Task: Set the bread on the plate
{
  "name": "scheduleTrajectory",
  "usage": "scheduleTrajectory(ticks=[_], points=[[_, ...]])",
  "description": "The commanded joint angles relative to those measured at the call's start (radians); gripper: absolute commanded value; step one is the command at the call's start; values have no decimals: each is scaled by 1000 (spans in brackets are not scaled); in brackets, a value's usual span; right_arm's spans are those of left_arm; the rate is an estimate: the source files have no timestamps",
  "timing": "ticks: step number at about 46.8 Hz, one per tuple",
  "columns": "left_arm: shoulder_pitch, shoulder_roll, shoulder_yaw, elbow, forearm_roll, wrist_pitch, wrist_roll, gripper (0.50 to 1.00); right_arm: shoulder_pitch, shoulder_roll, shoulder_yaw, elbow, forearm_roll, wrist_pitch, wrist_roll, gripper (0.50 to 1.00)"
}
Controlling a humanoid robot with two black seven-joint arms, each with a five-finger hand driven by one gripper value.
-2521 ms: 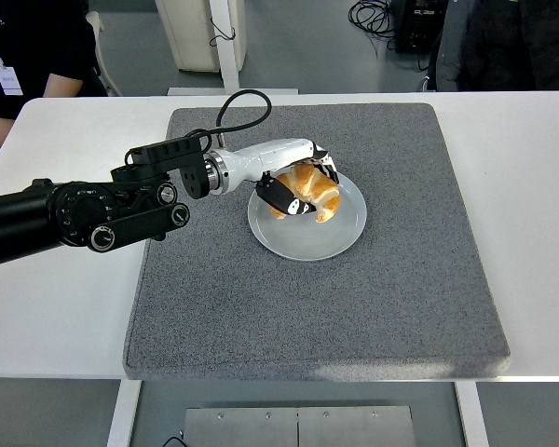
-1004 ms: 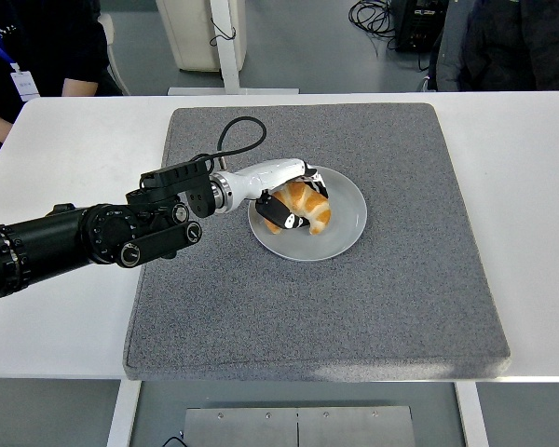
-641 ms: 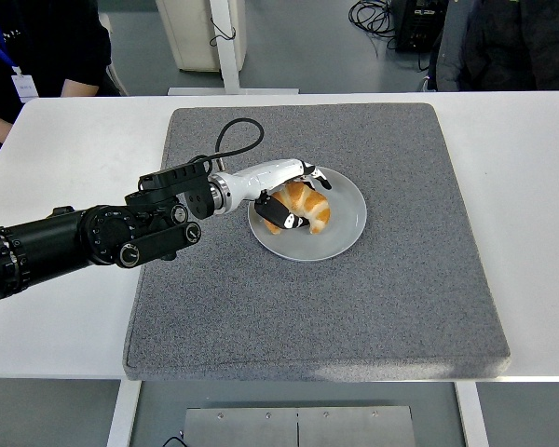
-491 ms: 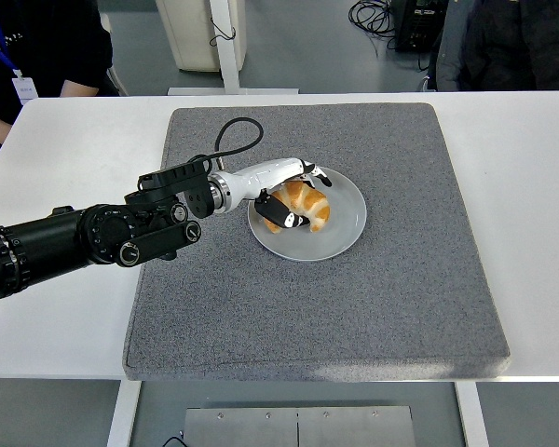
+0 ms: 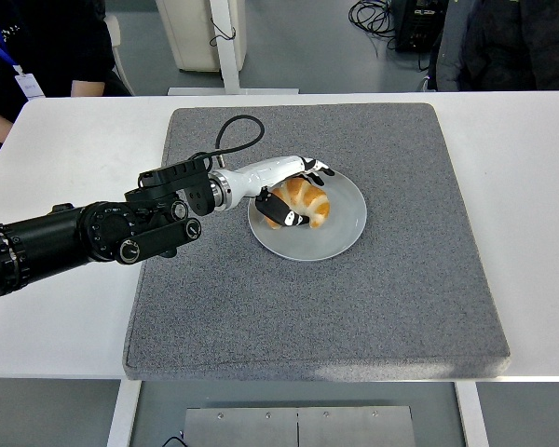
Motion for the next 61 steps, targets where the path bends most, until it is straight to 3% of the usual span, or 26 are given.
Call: scheduleTrajectory(ticks=[1, 9, 22, 45, 57, 61], points=[[-3, 2, -6, -1, -2, 0, 2, 831, 0, 0, 0, 0, 0, 0, 0, 1000], [-5, 3, -27, -4, -2, 0, 2, 869, 0, 0, -2, 0, 0, 0, 0, 1000], [-8, 17, -141, -4, -15, -9, 6, 889, 0, 0, -2, 0, 0, 0, 0, 1000], [-51, 69, -196, 1, -399, 2, 11, 922, -2, 0, 0, 0, 0, 0, 0, 1000], [-31, 69, -351, 80, -491, 2, 5, 925, 0, 0, 0, 0, 0, 0, 0, 1000], [-17, 71, -385, 83, -511, 2, 2, 955, 2, 0, 0, 0, 0, 0, 0, 1000]])
